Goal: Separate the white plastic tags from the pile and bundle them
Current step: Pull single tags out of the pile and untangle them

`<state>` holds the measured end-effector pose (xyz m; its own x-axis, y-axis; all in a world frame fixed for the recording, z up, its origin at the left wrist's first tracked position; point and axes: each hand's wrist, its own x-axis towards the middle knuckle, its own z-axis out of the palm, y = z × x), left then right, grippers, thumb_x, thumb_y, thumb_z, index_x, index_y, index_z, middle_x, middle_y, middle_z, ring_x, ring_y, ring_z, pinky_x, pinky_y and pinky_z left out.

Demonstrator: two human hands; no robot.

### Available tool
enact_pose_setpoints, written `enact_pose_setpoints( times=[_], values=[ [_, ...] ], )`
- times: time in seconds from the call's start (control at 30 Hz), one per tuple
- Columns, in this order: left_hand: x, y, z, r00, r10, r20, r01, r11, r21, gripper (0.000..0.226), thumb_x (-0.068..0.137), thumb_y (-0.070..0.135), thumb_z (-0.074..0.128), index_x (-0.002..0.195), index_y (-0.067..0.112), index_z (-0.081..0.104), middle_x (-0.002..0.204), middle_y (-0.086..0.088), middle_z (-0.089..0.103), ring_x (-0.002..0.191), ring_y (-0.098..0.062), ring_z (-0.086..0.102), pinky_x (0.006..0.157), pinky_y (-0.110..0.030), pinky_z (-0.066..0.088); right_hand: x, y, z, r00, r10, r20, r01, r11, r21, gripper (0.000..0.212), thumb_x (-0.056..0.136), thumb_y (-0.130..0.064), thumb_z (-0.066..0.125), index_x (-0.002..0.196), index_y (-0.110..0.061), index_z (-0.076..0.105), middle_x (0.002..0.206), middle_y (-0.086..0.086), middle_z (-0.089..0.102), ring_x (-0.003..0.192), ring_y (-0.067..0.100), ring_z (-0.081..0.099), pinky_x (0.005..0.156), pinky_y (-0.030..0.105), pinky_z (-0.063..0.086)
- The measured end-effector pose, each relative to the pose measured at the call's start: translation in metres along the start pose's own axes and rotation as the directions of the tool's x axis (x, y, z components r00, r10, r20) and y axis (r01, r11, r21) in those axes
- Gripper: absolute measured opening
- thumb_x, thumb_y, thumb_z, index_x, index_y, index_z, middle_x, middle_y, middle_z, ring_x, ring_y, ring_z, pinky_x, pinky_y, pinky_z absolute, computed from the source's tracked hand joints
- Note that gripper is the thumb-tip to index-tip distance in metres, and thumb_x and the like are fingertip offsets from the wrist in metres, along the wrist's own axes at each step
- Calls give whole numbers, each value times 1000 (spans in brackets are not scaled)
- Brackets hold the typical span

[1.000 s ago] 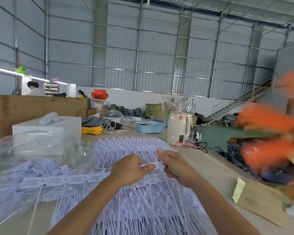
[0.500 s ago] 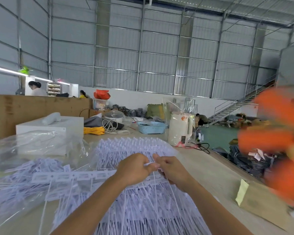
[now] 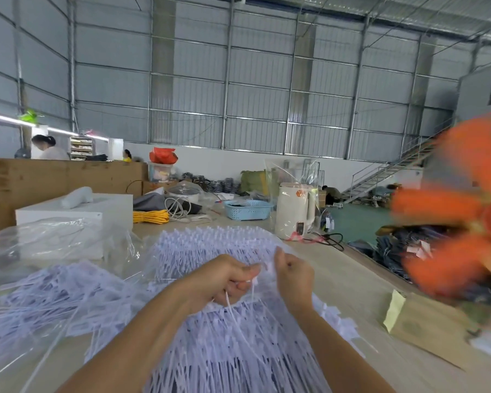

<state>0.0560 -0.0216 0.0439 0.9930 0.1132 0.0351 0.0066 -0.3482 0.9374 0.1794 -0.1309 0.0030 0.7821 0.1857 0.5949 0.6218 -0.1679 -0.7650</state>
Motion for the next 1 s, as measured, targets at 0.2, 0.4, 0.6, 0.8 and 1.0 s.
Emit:
enact_pose_setpoints(
  times=[0.2,0.4,0.6,0.8,1.0],
  values=[
    [-10,-1,-24,967,48,-249,-6,986,167,47,93,40,53,54,15,46,43,7,45,38,-7,35,42,-15,30,32,-16,-29,731,611,304,-681,626,380,35,87,-38,63,65,-13,51,35,-4,39,31,10,30,38,19,25],
    [-7,-23,-25,977,81,-197,9,908,420,38,99,40,41,69,18,48,64,4,57,38,-5,37,47,-19,35,36,-39,-48,835,429,344,-535,781,323,32,86,-43,62,72,-17,52,58,-4,45,40,10,33,39,22,26],
    [1,-52,-17,978,18,-210,139,692,708,37,97,53,38,69,31,48,72,12,56,55,-2,49,56,-22,37,-3,-62,-44,829,139,541,-366,867,338,47,88,-36,60,50,-16,43,44,-4,42,36,7,35,37,18,25],
    [2,-50,-14,981,-48,-188,176,629,757,38,97,55,34,105,27,57,109,-4,63,98,-22,60,72,-27,39,15,-136,-97,838,-258,480,-348,424,836,55,81,-48,54,36,-19,38,35,-10,28,33,6,23,30,13,24],
    [-6,-13,-15,984,-3,-180,135,668,731,44,95,56,36,127,30,53,138,2,51,107,-16,59,91,-29,41,7,-111,-70,907,67,416,-152,973,176,38,87,-43,61,72,-9,50,47,-3,34,37,11,32,39,19,25]
  ],
)
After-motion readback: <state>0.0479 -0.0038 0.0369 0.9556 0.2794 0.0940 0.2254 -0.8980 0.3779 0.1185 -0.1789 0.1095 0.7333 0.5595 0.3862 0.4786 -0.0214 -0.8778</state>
